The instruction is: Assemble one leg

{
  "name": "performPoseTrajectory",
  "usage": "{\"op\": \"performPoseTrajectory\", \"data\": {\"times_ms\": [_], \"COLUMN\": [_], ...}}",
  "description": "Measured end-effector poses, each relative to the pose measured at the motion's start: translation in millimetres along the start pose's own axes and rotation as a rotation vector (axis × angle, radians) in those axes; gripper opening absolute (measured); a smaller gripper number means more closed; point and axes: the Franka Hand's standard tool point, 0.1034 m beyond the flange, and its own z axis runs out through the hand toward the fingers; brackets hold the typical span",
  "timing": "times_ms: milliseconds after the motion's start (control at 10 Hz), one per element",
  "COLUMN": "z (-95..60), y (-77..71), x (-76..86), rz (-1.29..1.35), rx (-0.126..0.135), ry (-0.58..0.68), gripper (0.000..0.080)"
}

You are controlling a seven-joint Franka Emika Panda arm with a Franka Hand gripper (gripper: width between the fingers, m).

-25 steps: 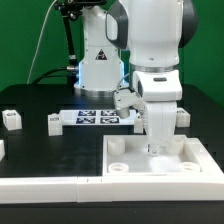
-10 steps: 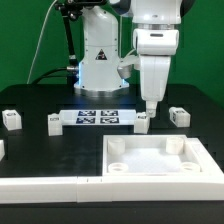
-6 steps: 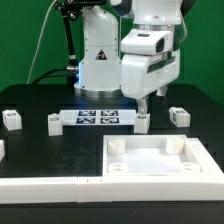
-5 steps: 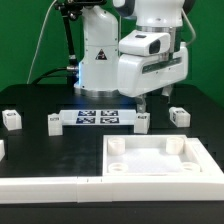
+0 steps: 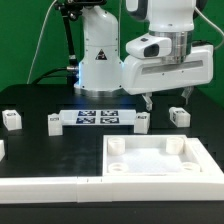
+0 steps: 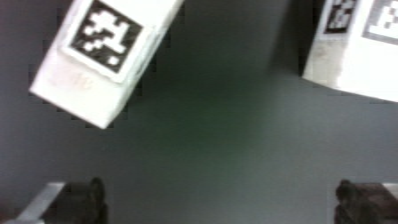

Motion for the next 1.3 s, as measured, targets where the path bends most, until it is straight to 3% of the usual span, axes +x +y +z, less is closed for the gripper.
{"op": "performPoseTrajectory", "data": {"times_ms": [400, 500, 600, 700, 1000, 1300], "z": [4.7, 8.5, 9.4, 10.4, 11.4, 23.2], "y": [3.2, -8.0, -25.8, -33.1, -43.8, -48.3], "x": [-1.9, -14.3, -15.8, -24.7, -30.4, -40.7], "rz": [-0.020, 0.011, -0.012, -0.023, -0.032, -0.030], "rx": [0.007, 0.001, -0.003, -0.008, -0.015, -0.020], "ry": [-0.022, -0.125, -0.179, -0.275, -0.535, -0.856], "gripper": [0.0649, 0.0649, 0.0649, 0.0649, 0.0649, 0.0649]}}
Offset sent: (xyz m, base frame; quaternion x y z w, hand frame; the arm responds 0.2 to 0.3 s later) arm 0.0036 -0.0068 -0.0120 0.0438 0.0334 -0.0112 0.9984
